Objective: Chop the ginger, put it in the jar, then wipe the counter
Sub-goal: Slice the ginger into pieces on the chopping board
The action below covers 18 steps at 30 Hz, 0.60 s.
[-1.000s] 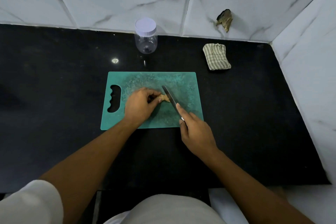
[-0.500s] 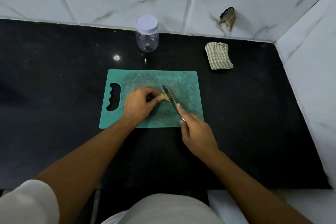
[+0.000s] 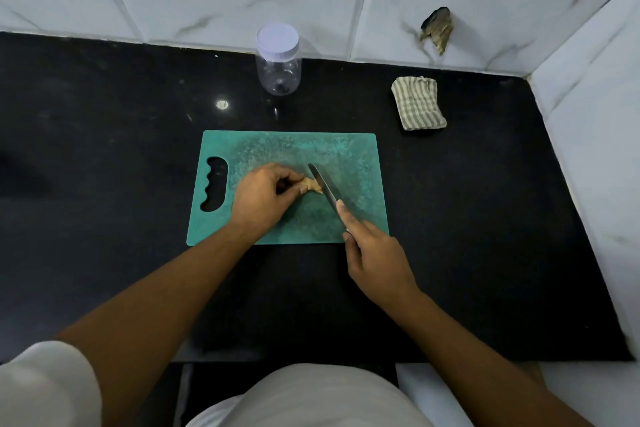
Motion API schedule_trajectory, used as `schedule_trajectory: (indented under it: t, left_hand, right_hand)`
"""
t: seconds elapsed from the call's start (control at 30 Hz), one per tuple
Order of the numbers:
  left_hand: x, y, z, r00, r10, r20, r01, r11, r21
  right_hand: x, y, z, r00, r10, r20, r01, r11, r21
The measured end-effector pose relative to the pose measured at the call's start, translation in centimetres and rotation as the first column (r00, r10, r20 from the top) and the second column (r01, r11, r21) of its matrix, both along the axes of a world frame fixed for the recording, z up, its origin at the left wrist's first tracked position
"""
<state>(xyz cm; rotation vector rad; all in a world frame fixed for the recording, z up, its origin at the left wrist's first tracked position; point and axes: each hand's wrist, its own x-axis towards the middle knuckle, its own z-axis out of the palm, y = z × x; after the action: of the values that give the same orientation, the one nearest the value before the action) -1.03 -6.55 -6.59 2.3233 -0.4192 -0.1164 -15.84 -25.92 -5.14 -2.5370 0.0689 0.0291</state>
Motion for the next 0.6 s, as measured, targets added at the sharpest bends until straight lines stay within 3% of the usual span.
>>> schedule_trajectory:
  t: [0.23,0.43,0.6]
  left_hand:
    - [0.1,0.1,-0.2,1.000,-0.010,0.030,0.009,1.000,0.009]
    - [0.0,0.0,-0.4,0.999,0.000,0.038,0.000,1.000,-0.002]
    - [-0.4,-0.1,-0.3,0.998,0.027,0.053,-0.027,1.000,0.004]
  right_hand:
    - [1.0,0.8,0.0,0.998,0.006,-0.060,-0.011,0.997,-0.076]
    - [0.9,1.8,0.5,0.991,-0.014,-0.130,-0.017,0.971,-0.237]
    - [0.5,1.5,0.3,0.993,-0.068,-0.094,0.059,0.993,-0.098]
